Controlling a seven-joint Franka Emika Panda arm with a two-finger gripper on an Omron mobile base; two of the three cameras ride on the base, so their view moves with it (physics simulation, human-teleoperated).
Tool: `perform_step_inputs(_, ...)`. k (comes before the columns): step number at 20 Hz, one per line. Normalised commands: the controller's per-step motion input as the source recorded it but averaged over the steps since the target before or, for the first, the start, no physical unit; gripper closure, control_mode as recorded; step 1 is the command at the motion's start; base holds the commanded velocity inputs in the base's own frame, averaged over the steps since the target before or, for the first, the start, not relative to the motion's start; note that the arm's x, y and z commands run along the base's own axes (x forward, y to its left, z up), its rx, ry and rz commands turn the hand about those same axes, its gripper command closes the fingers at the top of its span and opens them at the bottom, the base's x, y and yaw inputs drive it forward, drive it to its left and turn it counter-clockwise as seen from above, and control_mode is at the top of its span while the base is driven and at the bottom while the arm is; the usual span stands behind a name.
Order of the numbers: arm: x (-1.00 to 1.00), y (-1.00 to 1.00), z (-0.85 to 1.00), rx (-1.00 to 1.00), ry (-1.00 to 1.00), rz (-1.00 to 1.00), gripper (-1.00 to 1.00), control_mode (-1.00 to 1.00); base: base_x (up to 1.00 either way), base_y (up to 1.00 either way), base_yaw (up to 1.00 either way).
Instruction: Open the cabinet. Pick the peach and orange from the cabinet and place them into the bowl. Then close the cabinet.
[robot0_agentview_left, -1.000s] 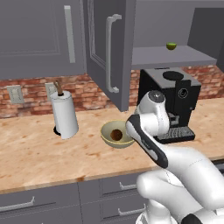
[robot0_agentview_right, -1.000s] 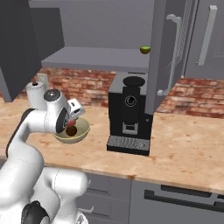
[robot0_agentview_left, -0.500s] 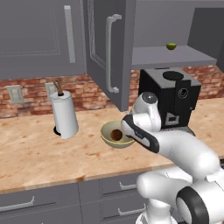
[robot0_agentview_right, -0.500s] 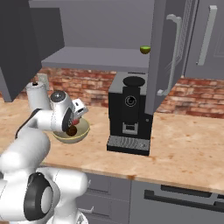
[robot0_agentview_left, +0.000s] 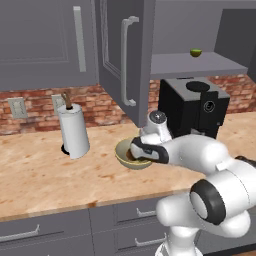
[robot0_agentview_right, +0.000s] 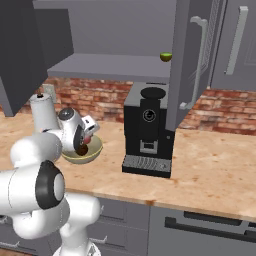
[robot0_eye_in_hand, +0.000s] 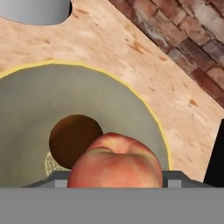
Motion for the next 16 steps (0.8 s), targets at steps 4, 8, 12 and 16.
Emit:
perform_step_inputs(4, 0.19, 0.01, -0.42, -0.06, 0.0, 0.0, 1.0, -1.0, 0.0, 0.0, 0.0)
perform_step_inputs(8, 0.11, 0.0, -0.16, -0.02, -0.01, 0.0, -1.0, -1.0, 0.0, 0.0, 0.0)
perform_step_inputs(12, 0.0, 0.0, 0.0, 0.0, 0.0, 0.0, -1.0, -1.0, 0.0, 0.0, 0.0)
perform_step_inputs(16, 0.0, 0.0, 0.01, 0.0, 0.0, 0.0, -1.0, -1.0, 0.0, 0.0, 0.0)
